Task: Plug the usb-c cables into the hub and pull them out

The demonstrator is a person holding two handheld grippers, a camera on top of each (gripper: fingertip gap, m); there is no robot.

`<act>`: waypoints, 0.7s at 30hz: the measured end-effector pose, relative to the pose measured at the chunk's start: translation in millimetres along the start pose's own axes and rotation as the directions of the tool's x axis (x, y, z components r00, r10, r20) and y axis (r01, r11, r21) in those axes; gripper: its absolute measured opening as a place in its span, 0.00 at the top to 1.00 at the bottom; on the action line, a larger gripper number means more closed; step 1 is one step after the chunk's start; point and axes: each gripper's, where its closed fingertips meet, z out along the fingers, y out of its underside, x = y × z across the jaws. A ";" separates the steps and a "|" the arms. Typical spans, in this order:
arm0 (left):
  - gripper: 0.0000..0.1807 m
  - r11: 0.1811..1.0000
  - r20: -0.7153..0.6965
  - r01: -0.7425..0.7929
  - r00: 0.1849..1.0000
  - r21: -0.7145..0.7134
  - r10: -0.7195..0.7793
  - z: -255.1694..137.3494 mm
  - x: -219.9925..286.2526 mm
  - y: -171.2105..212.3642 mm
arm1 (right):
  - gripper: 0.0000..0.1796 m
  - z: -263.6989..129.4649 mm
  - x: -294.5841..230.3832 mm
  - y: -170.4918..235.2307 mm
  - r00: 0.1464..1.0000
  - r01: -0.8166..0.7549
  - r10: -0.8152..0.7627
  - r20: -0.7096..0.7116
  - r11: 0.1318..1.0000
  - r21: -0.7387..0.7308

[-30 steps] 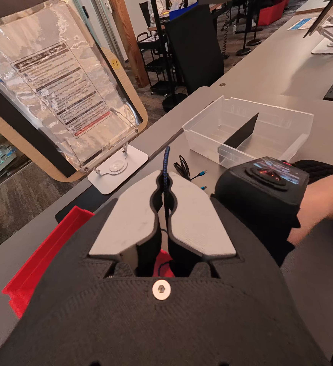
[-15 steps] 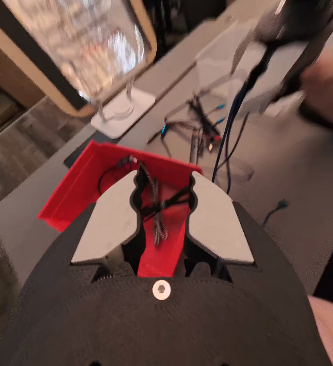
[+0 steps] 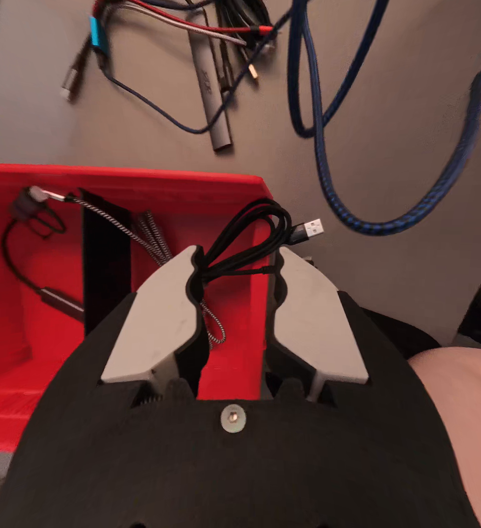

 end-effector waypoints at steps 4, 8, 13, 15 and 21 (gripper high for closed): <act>0.74 0.999 -0.091 0.010 0.996 -0.033 -0.013 15.4 6.7 0.9 | 0.98 -13.5 -1.1 -3.9 1.000 0.009 -0.009 0.013 1.000 0.004; 0.75 0.992 -0.136 0.054 0.988 -0.118 -0.070 29.3 5.5 13.8 | 0.98 -24.5 -3.2 -2.9 0.999 0.022 -0.022 0.029 1.000 -0.019; 0.78 0.956 -0.166 0.154 0.966 -0.250 -0.199 41.2 4.9 36.7 | 0.98 -37.1 -3.4 0.3 0.999 0.021 -0.019 0.049 0.999 -0.045; 0.78 0.949 -0.174 0.197 0.954 -0.248 -0.244 40.3 3.6 36.5 | 0.98 -42.0 -1.3 0.1 0.999 0.018 -0.016 0.042 0.999 -0.043; 0.80 0.935 0.035 0.285 0.958 -0.211 -0.284 9.4 -21.8 49.8 | 0.98 -47.8 1.9 -1.2 0.999 0.013 -0.012 0.031 0.999 -0.033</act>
